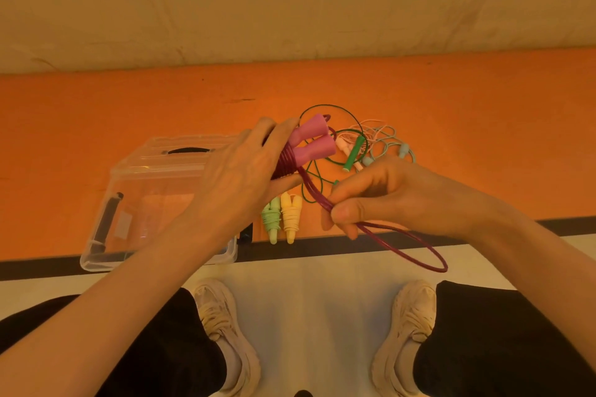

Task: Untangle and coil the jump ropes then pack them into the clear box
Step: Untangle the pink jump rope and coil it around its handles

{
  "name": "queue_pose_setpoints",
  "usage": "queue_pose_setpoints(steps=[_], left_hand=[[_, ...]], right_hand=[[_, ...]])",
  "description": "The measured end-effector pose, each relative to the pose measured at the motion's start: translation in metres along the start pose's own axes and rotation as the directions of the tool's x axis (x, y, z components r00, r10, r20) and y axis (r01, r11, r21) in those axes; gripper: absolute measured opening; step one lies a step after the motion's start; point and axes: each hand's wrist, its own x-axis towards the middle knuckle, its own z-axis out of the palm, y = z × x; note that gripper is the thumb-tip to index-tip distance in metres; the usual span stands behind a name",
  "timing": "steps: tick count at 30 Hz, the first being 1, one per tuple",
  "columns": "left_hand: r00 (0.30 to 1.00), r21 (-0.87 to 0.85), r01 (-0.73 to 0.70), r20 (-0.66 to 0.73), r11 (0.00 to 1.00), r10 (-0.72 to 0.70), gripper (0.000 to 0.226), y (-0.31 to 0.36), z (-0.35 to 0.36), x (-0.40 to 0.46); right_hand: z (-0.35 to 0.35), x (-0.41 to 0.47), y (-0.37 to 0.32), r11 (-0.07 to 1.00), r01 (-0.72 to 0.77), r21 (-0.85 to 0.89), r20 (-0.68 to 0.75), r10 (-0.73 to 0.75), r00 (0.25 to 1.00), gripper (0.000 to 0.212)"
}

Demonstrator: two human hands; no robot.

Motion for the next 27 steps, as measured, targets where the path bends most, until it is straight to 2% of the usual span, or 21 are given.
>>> queue_pose_setpoints(steps=[4,5,8,13,15,17,20,23,27], left_hand=[[1.0,-0.012,0.022,-0.016,1.0,-0.023,0.064,-0.003,-0.001,0.002],[0.999,-0.002,0.029,-0.019,1.0,-0.029,0.063,-0.004,-0.002,0.003],[0.999,0.054,0.045,-0.024,0.998,-0.044,0.062,-0.008,-0.005,0.003],[1.0,0.102,0.003,-0.021,0.995,-0.001,0.06,-0.009,-0.003,0.003],[1.0,0.097,-0.028,0.006,0.995,0.027,0.06,-0.005,-0.001,0.004],[0.998,0.102,-0.058,0.022,0.993,0.056,0.059,-0.002,-0.001,0.004],[0.995,0.079,-0.102,0.025,0.992,0.1,0.063,0.001,-0.002,0.004],[0.985,0.048,-0.171,0.024,0.984,0.17,0.063,0.006,0.003,0.002],[0.986,-0.079,-0.151,0.066,0.985,0.156,0.07,0.016,0.007,-0.001]], right_hand=[[-0.002,-0.005,-0.001,0.999,-0.02,-0.041,-0.026,0.019,0.999,0.016],[-0.007,-0.007,-0.001,0.995,-0.048,-0.084,-0.052,0.043,0.998,0.014],[-0.025,-0.018,-0.002,0.959,-0.124,-0.255,-0.119,0.096,0.988,0.024],[-0.056,-0.038,-0.008,0.861,-0.259,-0.439,-0.319,0.12,0.94,0.013],[-0.061,-0.039,-0.008,0.819,-0.278,-0.502,-0.42,0.051,0.906,0.008],[-0.063,-0.033,-0.008,0.789,-0.218,-0.574,-0.518,-0.144,0.843,0.006],[-0.061,-0.014,-0.005,0.766,-0.094,-0.635,-0.581,-0.394,0.712,0.005],[-0.061,0.011,-0.003,0.781,-0.032,-0.623,-0.615,-0.464,0.638,0.005],[-0.063,0.04,0.007,0.838,-0.006,-0.545,-0.641,-0.412,0.648,0.008]])
